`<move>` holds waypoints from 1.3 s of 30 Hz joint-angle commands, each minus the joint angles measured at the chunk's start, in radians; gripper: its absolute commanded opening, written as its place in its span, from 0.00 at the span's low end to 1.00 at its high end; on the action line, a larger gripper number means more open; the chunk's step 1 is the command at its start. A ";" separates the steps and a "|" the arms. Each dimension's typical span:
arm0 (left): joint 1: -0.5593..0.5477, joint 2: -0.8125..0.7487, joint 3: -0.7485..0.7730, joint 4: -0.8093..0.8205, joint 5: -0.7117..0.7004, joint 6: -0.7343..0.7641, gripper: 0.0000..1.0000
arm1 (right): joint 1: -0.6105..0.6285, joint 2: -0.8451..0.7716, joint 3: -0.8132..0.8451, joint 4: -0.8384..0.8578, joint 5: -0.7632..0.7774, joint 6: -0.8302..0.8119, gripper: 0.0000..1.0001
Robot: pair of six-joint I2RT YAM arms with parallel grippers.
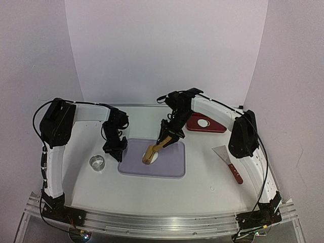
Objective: Roll out the dumpling wrappers from the dough
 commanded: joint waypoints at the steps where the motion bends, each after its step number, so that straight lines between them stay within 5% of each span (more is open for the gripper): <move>1: -0.023 0.016 -0.036 0.093 0.051 0.003 0.00 | 0.067 0.374 -0.108 -0.013 0.680 0.127 0.00; 8: -0.023 0.023 -0.021 0.095 0.077 0.005 0.00 | 0.092 0.432 -0.002 -0.104 0.813 0.180 0.00; 27: -0.041 -0.010 -0.067 0.135 0.095 -0.010 0.00 | 0.131 0.486 0.096 -0.065 0.737 0.160 0.00; 34: -0.042 -0.008 -0.071 0.123 0.050 -0.028 0.00 | 0.131 0.267 -0.149 0.210 0.522 0.013 0.00; 39: -0.041 -0.016 -0.078 0.131 0.022 -0.039 0.00 | 0.130 0.121 -0.216 0.226 0.491 -0.093 0.00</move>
